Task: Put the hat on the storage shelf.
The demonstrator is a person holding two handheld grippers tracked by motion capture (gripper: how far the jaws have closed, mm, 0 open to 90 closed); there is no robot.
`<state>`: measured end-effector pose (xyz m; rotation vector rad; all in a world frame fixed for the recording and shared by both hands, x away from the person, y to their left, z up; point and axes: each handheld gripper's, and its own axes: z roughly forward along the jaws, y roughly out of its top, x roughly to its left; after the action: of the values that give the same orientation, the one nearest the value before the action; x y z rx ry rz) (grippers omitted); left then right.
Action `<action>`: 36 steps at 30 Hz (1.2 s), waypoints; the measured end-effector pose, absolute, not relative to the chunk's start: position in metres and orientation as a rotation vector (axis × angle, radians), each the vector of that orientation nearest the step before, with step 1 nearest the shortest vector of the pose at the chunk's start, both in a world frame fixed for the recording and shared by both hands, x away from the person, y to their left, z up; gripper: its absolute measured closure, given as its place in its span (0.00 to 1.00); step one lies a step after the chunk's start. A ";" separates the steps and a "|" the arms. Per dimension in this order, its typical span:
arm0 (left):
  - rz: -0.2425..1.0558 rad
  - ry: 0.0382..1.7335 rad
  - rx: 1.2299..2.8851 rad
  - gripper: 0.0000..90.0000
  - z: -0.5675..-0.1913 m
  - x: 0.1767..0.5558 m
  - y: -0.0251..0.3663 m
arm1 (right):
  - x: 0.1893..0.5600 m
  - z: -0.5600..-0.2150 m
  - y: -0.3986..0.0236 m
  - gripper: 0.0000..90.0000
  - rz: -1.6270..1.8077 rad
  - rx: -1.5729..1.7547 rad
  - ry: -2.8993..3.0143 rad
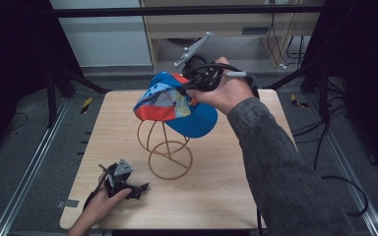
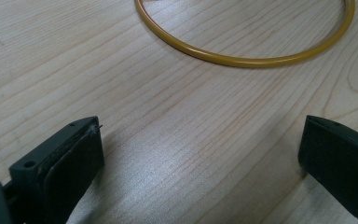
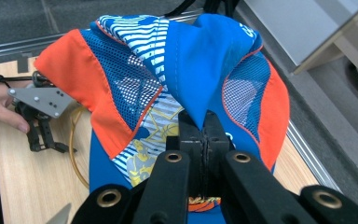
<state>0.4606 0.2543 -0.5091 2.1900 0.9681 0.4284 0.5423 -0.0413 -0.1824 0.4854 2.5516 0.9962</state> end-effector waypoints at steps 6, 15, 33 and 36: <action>0.429 0.968 2.190 0.00 -0.509 0.461 0.254 | 0.548 -0.181 -0.026 1.00 0.983 0.478 2.563; 0.428 0.968 2.190 0.00 -0.509 0.461 0.254 | 0.551 -0.183 -0.012 1.00 0.954 0.452 2.590; 0.428 0.968 2.190 0.00 -0.509 0.461 0.254 | 0.557 -0.207 0.015 1.00 0.870 0.425 2.670; 0.428 0.968 2.190 0.00 -0.509 0.461 0.254 | 0.557 -0.210 0.019 1.00 0.870 0.418 2.676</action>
<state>0.4606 0.2541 -0.5090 2.1902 0.9679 0.4280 0.5570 0.0188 -0.2095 0.4182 2.6763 0.8703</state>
